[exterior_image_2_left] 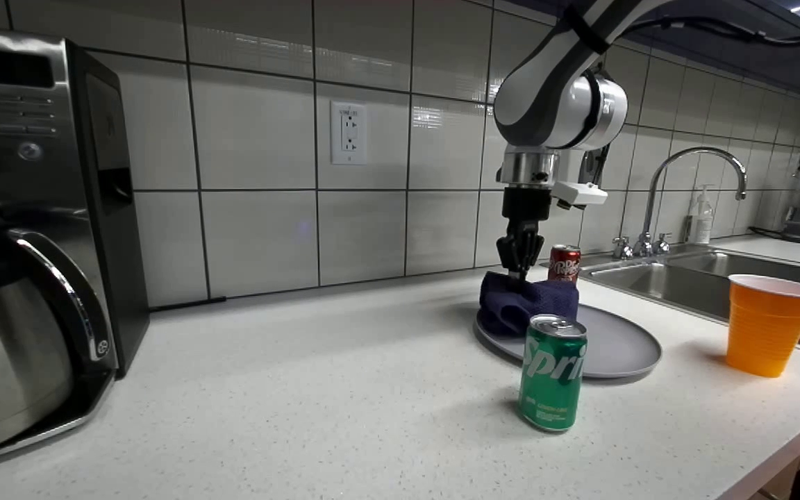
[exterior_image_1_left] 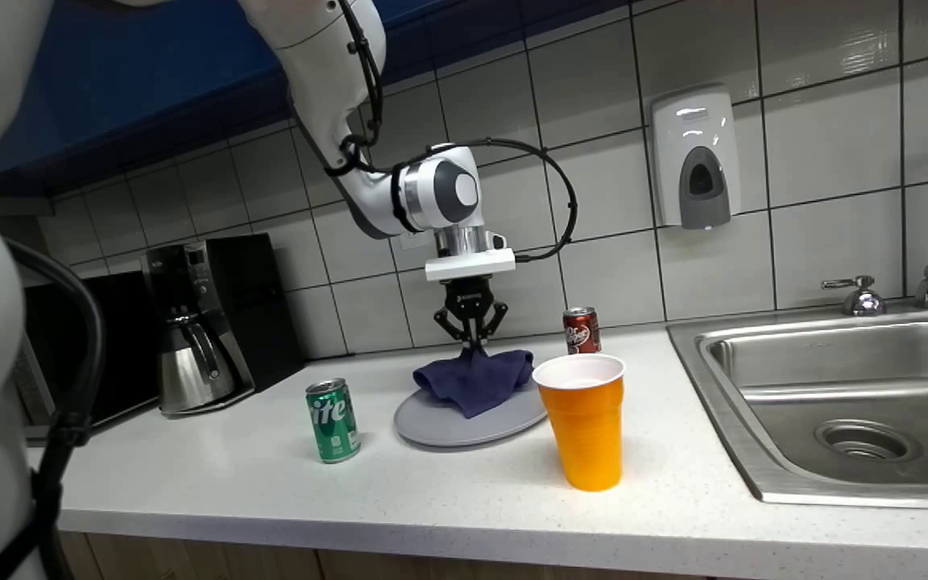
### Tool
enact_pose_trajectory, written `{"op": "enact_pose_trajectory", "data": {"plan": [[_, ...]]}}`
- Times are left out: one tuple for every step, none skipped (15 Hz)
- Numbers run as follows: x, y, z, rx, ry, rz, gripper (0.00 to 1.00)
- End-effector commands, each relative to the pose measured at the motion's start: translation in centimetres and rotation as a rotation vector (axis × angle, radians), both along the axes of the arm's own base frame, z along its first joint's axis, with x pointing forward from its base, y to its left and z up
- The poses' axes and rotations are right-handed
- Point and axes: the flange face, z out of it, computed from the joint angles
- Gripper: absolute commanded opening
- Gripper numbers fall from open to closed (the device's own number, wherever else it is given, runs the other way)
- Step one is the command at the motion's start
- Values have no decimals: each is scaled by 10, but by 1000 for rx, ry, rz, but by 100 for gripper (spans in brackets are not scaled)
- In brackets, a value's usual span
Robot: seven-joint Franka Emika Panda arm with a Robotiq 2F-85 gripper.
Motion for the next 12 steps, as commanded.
{"op": "enact_pose_trajectory", "data": {"plan": [[-9,17,31,-15,-42,-5,2],[-10,22,37,-19,-52,0,2],[-11,27,43,-22,-62,6,2],[-11,33,49,-26,-69,11,2],[-11,38,53,-29,-76,18,2],[-11,45,58,-36,-82,29,2],[-10,50,62,-39,-85,37,2],[-9,55,64,-43,-88,45,2],[-8,58,65,-44,-91,54,2],[-6,62,66,-43,-90,61,2],[-4,65,66,-44,-90,68,2],[-1,67,65,-44,-90,74,2]]}}
